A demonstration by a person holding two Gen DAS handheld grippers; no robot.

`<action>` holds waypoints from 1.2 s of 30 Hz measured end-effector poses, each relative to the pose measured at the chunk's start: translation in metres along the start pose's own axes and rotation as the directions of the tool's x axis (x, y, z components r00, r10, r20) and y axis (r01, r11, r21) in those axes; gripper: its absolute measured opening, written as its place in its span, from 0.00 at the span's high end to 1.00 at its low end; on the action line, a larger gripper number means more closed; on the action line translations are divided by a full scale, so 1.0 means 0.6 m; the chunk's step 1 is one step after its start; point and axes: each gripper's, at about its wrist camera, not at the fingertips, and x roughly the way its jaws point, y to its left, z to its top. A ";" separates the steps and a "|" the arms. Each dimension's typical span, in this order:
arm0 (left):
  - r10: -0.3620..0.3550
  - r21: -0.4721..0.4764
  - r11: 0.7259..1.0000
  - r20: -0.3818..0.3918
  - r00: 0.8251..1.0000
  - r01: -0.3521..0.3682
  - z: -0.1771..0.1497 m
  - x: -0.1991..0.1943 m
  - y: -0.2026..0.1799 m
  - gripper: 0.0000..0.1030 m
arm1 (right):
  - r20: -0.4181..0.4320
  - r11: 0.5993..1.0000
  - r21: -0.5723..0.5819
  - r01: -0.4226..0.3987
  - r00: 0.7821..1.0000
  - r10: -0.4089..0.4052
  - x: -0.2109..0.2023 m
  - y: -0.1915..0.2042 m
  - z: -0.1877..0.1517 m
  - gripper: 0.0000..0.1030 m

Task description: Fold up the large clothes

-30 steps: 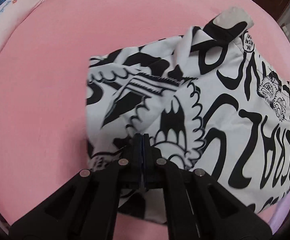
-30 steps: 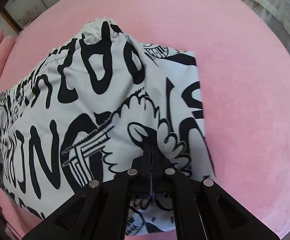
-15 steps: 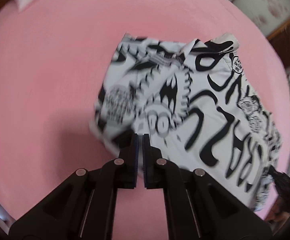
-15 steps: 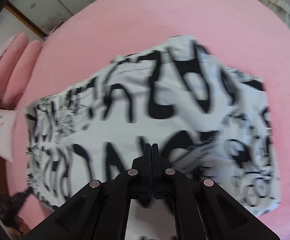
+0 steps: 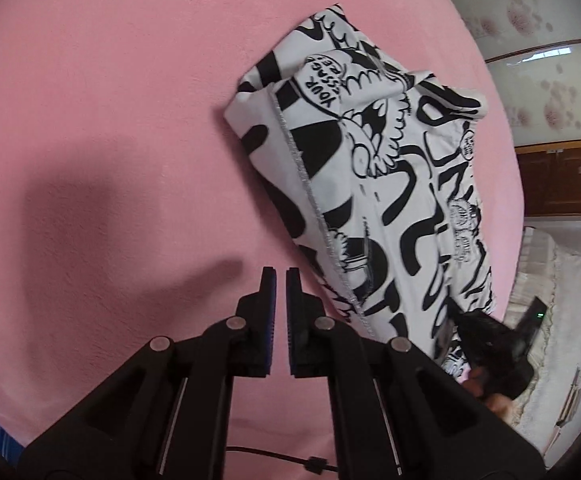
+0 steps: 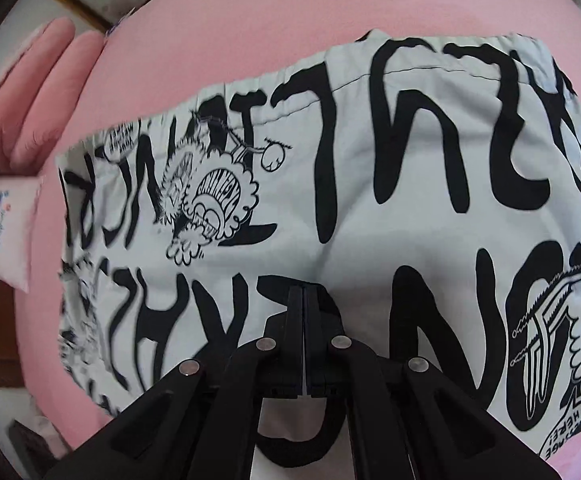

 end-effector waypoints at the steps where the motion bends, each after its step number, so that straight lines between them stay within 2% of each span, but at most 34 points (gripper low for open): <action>1: -0.010 0.003 1.000 -0.001 1.000 0.010 0.002 0.003 -0.005 0.96 | -0.004 1.000 -0.005 0.003 1.000 -0.003 0.004 -0.001 -0.001 1.00; 3: -0.053 0.008 0.999 -0.007 0.999 0.053 0.006 0.011 -0.017 0.86 | -0.019 1.000 0.007 -0.003 1.000 0.003 0.009 -0.004 0.001 1.00; 4: -0.090 0.004 0.996 -0.007 0.996 0.090 0.007 0.014 -0.023 0.67 | -0.034 1.000 0.027 -0.011 0.999 0.012 0.011 -0.008 0.004 1.00; 5: -0.121 -0.005 0.993 0.000 0.993 0.121 0.008 0.015 -0.027 0.44 | -0.044 0.999 0.044 -0.017 0.999 0.019 0.013 -0.011 0.006 1.00; 6: -0.143 -0.019 0.990 0.018 0.990 0.143 0.009 0.016 -0.030 0.39 | -0.053 0.998 0.058 -0.021 0.998 0.024 0.013 -0.016 0.008 1.00; 7: -0.159 -0.026 0.987 0.029 0.987 0.159 0.015 0.027 -0.042 0.38 | -0.058 0.998 0.065 -0.023 0.998 0.027 0.013 -0.020 0.010 1.00; 9: -0.202 -0.052 0.978 0.042 0.978 0.204 0.020 0.030 -0.040 0.38 | -0.064 0.997 0.068 -0.026 0.997 0.030 0.016 -0.023 0.011 1.00; 11: -0.196 -0.081 0.977 0.044 0.980 0.199 0.028 0.036 -0.032 0.37 | -0.059 0.998 0.062 -0.028 0.998 0.032 0.016 -0.027 0.009 1.00; 18: -0.073 -0.116 0.990 0.087 0.994 0.083 0.067 0.062 -0.002 0.37 | -0.068 0.996 0.075 -0.048 0.996 0.053 0.010 -0.049 0.015 1.00; 21: -0.115 -0.160 0.978 0.110 0.987 0.132 0.090 0.080 0.008 0.37 | -0.079 0.995 0.080 -0.055 0.995 0.061 0.020 -0.054 0.019 1.00; 24: -0.135 -0.176 0.970 0.188 0.973 0.168 0.110 0.086 0.008 0.37 | -0.078 0.995 0.073 -0.062 0.995 0.067 0.025 -0.053 0.026 1.00; 28: -0.137 -0.242 0.953 0.199 0.970 0.184 0.135 0.108 0.008 0.37 | -0.072 0.993 0.100 -0.067 0.995 0.074 0.022 -0.055 0.024 1.00; 31: -0.180 -0.282 0.930 0.209 0.961 0.235 0.142 0.117 0.022 0.49 | -0.059 0.991 0.122 -0.061 0.996 0.068 0.023 -0.057 0.022 1.00; 34: -0.211 -0.263 0.929 0.197 0.958 0.259 0.146 0.116 0.025 0.63 | -0.039 0.992 0.122 -0.043 0.998 0.048 0.017 -0.053 0.016 1.00; 36: -0.220 -0.243 0.934 0.191 0.957 0.263 0.149 0.109 0.019 0.68 | -0.025 0.993 0.118 -0.030 0.999 0.034 0.012 -0.048 0.013 1.00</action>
